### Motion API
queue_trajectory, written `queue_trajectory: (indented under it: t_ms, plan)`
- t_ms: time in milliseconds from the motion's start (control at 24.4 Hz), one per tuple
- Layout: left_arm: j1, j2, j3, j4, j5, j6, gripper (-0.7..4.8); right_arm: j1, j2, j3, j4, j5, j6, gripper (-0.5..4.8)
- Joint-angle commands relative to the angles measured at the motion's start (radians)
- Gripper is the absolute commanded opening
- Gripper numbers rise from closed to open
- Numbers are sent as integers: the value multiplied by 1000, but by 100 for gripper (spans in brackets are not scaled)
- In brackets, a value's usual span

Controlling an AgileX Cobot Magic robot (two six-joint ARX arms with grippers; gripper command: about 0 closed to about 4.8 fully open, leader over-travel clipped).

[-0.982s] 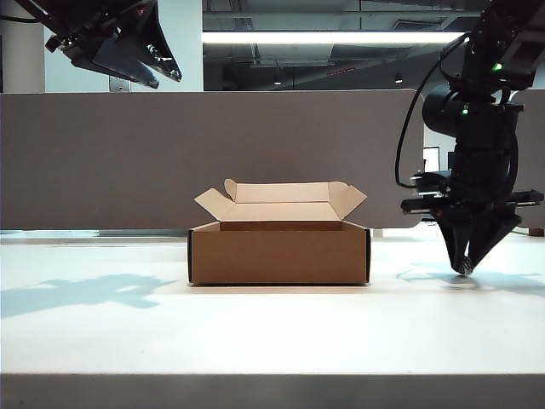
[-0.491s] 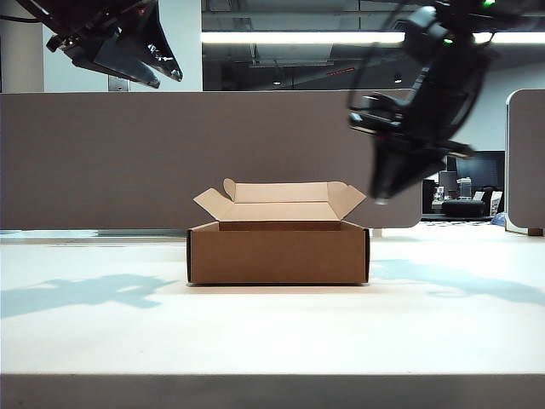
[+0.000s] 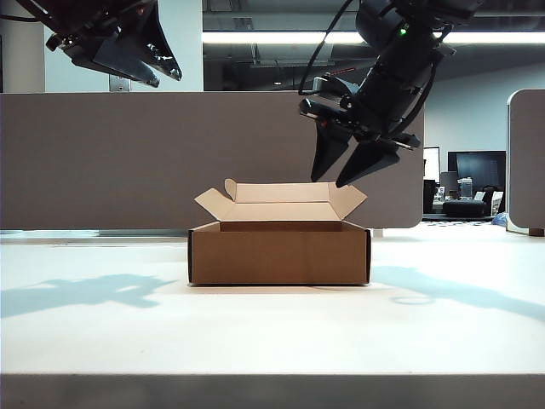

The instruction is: Pick up all the paper balls on the table and put them in the paper box.

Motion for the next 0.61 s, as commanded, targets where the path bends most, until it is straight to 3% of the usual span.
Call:
queue_trajectory:
  t_ms: [41,246,368,409,491,614]
  plan:
    - [0,-4,0,11,4,4,192,2,-7,8,16,-1,0,244]
    - [0,-4,0,3,-2,4,185,3,-20,8,24,-3,0,236]
    - [0,-2,0,-2,-50,5,176,0,-69,8,46,8,0,134]
    - [0,-2,0,-5,-69,4,105,-1,-105,8,48,27,-1,125]
    - [0,-5,0,-26,-72,5,32,-1,-148,8,43,47,-18,42]
    - [0,-26,-1,-64,-76,34,31,-1,-221,5,25,80,-54,1]
